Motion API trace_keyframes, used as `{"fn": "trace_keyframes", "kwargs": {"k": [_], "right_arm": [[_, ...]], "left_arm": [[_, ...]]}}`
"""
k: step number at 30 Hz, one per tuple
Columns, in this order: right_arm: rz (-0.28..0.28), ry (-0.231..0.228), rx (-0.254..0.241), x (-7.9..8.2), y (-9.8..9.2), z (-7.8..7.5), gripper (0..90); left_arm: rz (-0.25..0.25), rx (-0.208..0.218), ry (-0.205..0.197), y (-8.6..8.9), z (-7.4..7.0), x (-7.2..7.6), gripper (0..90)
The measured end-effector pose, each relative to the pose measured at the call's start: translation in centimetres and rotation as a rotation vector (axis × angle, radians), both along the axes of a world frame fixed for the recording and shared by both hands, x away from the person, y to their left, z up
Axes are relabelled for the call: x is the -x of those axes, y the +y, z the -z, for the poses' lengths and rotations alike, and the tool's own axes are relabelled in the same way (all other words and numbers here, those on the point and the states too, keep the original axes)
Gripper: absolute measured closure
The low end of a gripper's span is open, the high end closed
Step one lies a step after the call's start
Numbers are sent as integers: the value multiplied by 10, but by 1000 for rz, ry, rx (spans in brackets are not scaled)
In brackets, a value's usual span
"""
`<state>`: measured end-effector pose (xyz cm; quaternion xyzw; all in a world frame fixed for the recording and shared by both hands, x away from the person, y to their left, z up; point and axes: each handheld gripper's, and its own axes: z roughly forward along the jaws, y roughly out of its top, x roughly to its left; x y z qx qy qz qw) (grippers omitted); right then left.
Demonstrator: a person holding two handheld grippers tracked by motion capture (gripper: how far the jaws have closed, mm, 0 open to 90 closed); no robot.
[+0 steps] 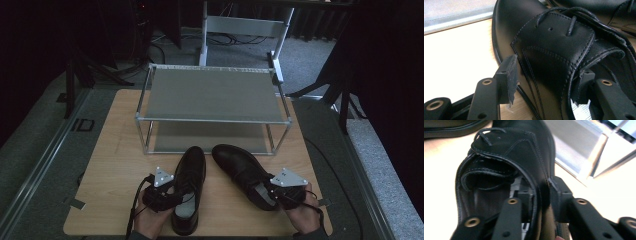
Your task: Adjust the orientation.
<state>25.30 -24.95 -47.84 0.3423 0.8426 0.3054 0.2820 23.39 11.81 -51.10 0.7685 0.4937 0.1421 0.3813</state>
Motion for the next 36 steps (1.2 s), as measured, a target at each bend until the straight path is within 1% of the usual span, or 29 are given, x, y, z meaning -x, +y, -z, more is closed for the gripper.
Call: {"fn": "trace_keyframes", "kwargs": {"k": [2,3,4,5,7,8,9,10,12,14,16,18,21,24,26,29,33,36], "right_arm": [[21,4,-2,-3,-1,-1,799],[26,22,-11,-4,-2,0,819],[29,46,-32,-5,-3,0,823],[30,49,-45,-5,-5,0,829],[20,98,-79,-4,-6,1,831],[19,98,-97,-3,-6,1,830],[24,108,-98,-1,-5,1,831],[33,126,-104,-1,-4,1,831],[64,135,-127,2,-4,3,831],[102,158,-155,2,-5,4,832],[129,170,-192,2,-8,5,830],[145,178,-203,1,-9,5,829],[154,186,-219,0,-10,6,827],[163,194,-233,0,-11,7,825],[169,196,-242,0,-12,7,825],[184,201,-257,-1,-14,8,824],[218,207,-274,0,-17,10,825],[230,215,-276,1,-19,10,819]], "left_arm": [[0,4,1,0,0,0,474],[0,4,1,0,0,0,474],[1,6,1,0,0,0,474],[2,8,4,0,0,0,475],[7,12,5,1,1,-1,478],[8,14,5,1,1,-1,478],[11,18,6,1,1,-1,479],[11,19,7,1,1,-1,480],[14,15,8,1,0,-1,482],[18,15,11,1,0,-1,487],[25,6,11,0,0,-1,500],[28,1,12,-1,-1,-1,514],[36,-17,3,-2,-2,0,536],[47,-17,1,-5,-3,0,555],[67,-13,7,-9,-3,0,563],[95,5,18,-14,-3,-1,569],[101,28,22,-19,-3,-2,570],[101,44,11,-25,-5,-3,568]]}}
